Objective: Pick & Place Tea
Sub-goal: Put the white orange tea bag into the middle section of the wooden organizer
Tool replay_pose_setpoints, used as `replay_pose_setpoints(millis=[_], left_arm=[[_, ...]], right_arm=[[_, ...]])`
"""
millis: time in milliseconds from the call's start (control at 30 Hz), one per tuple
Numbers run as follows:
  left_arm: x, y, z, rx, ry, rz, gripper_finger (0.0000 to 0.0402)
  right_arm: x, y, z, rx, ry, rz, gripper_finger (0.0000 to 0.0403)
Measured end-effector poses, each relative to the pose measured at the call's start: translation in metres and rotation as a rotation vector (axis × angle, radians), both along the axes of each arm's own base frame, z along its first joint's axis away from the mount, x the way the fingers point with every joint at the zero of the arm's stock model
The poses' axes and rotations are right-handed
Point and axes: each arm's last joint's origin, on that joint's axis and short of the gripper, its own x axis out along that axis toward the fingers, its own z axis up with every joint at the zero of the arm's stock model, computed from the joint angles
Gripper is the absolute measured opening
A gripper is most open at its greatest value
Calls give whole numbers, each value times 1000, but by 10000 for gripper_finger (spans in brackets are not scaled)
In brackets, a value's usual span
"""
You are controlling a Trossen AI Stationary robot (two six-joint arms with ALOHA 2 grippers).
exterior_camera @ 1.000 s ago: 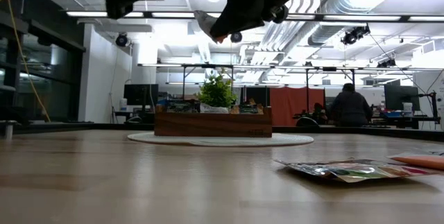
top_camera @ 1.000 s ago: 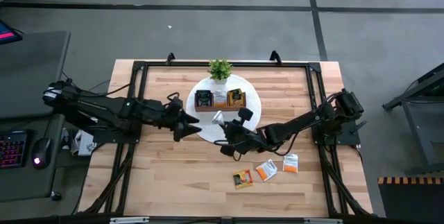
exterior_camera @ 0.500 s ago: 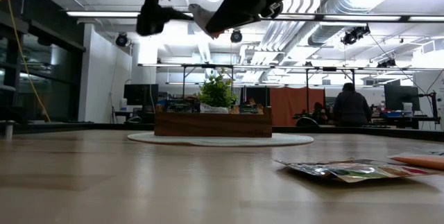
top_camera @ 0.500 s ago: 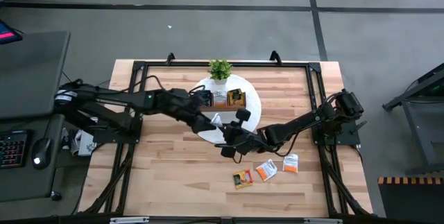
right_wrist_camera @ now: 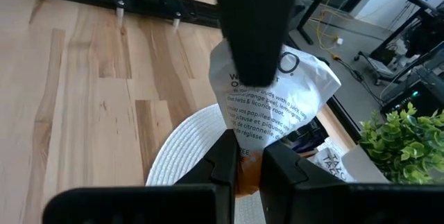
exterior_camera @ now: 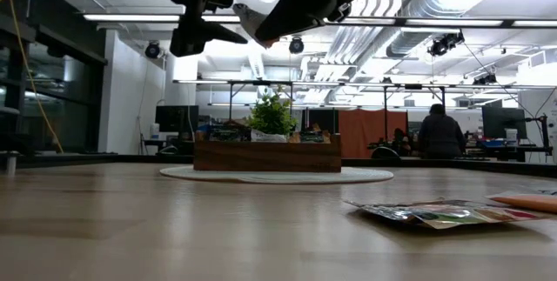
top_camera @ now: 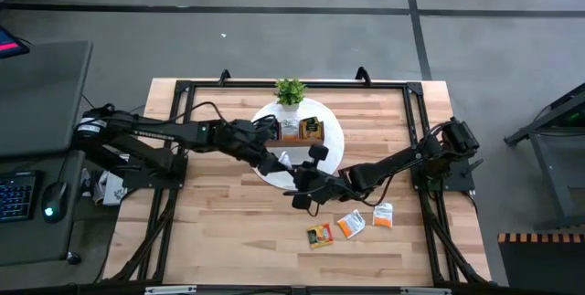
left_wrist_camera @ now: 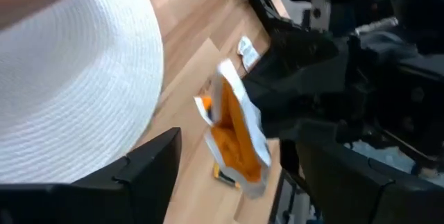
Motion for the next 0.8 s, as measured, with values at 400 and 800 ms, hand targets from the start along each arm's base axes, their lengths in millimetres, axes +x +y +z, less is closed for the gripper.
replay_pose_setpoints(millis=[400,800], left_arm=[[0,0,0,2,1,-3,148],[0,-1,0,56,-13,-66,5]], right_arm=[[0,0,0,-8,8,12,30],[0,0,0,-3,6,14,41]])
